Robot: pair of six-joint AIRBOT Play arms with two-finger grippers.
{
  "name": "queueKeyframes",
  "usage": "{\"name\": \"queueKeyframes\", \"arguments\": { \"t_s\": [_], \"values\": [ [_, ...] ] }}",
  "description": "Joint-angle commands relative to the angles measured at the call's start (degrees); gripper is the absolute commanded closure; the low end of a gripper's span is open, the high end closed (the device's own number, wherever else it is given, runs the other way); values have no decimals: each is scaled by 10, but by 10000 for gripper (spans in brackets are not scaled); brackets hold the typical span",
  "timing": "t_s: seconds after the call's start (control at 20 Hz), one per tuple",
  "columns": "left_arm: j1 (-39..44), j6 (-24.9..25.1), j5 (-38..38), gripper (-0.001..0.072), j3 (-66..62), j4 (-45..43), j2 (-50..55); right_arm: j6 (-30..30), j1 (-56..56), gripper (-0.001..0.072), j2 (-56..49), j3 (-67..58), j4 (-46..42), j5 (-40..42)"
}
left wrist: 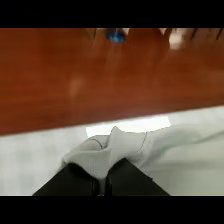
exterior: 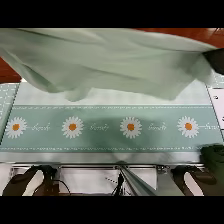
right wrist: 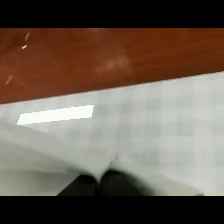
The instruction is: Fold the shirts.
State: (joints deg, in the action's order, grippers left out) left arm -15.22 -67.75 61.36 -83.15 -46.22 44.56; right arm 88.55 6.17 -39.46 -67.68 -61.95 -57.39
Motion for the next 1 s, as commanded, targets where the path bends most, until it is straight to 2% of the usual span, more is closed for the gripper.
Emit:
{"name": "queueKeyframes", "arguments": {
  "t_s": [0.0,0.15,0.35,0.95],
  "values": [
    [-6,-33,1,672,-18,-1,-57,6,12,691,8,-42,-10,-95],
    [-6,-42,44,672,-17,-1,-75,1,12,691,8,-50,-2,-169],
    [-6,-61,102,672,-2,-1,-74,-14,12,691,8,-50,4,-229],
    [-5,-65,113,672,83,-1,-74,-24,12,691,-2,-48,-3,-263]
  ]
}}
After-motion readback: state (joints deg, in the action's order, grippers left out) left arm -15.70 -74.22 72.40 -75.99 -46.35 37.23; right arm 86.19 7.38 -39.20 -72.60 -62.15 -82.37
